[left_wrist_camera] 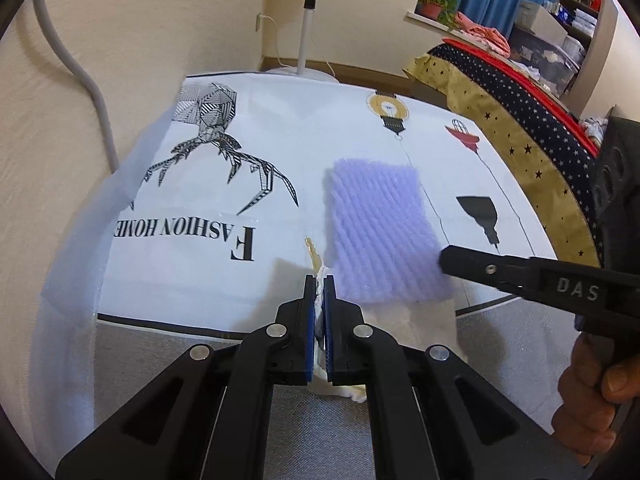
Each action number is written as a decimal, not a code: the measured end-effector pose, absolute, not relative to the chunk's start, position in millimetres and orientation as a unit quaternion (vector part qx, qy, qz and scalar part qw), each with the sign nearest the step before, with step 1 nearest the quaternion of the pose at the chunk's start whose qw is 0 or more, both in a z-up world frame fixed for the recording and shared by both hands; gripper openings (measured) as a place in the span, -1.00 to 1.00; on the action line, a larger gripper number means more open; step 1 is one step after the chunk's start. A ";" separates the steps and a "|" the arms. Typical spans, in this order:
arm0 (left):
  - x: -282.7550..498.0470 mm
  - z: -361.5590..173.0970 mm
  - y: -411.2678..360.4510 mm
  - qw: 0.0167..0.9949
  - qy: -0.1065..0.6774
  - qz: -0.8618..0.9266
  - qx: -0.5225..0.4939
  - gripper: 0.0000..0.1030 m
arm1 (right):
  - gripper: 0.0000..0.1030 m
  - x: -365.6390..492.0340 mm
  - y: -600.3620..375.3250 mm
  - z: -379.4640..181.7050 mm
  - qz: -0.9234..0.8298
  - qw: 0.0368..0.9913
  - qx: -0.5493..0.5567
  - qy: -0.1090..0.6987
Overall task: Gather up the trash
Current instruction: 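Lift the foam sleeve and white paper bag and carry them over the pink bin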
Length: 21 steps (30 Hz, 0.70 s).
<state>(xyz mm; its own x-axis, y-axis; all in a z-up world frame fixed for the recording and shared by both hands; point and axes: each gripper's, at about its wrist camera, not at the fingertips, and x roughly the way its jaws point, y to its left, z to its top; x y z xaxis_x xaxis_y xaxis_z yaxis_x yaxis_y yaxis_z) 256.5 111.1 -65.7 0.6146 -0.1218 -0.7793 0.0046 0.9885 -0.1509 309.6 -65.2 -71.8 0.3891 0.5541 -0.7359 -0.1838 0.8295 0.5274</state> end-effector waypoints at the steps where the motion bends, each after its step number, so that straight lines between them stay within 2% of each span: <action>1: 255.3 -62.5 111.4 0.898 0.434 -0.034 -0.070 -0.93 | -0.96 308.1 -66.4 -69.5 0.227 0.816 0.181 0.501; 21: 206.4 8.7 86.5 0.925 0.373 -0.025 -0.063 -0.93 | -0.97 229.0 -131.9 19.7 0.201 0.880 0.097 0.419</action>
